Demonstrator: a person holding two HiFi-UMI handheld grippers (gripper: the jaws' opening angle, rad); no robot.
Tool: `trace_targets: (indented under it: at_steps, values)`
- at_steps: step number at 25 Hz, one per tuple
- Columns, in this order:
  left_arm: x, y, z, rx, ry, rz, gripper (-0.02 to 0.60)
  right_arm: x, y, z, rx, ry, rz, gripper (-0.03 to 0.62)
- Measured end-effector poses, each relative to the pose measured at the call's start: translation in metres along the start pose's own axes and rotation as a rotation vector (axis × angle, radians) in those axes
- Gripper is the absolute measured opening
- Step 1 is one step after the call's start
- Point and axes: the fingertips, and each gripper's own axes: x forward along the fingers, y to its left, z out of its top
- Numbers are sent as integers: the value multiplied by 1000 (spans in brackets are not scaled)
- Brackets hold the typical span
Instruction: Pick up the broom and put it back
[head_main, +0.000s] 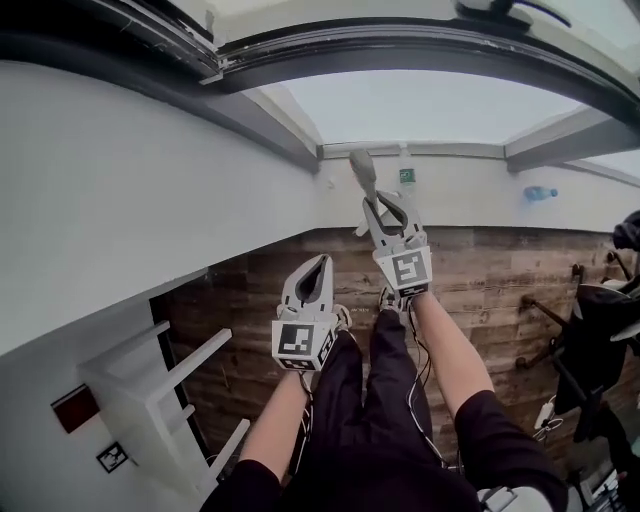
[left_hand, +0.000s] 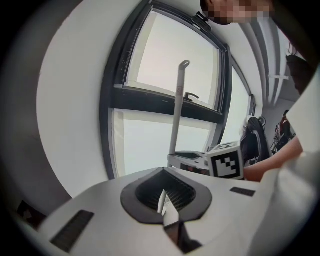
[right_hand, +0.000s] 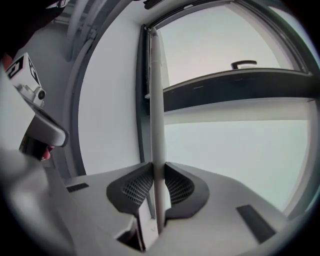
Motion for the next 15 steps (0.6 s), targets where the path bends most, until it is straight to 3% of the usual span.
trace_targets:
  at_steps: [8,15]
  values:
    - [-9,40,16,19,16,93,0,101,43,8,-56,-8,157,87]
    - [-23,52,24,28,42,125,0,162,69,6,-118,74,212,87]
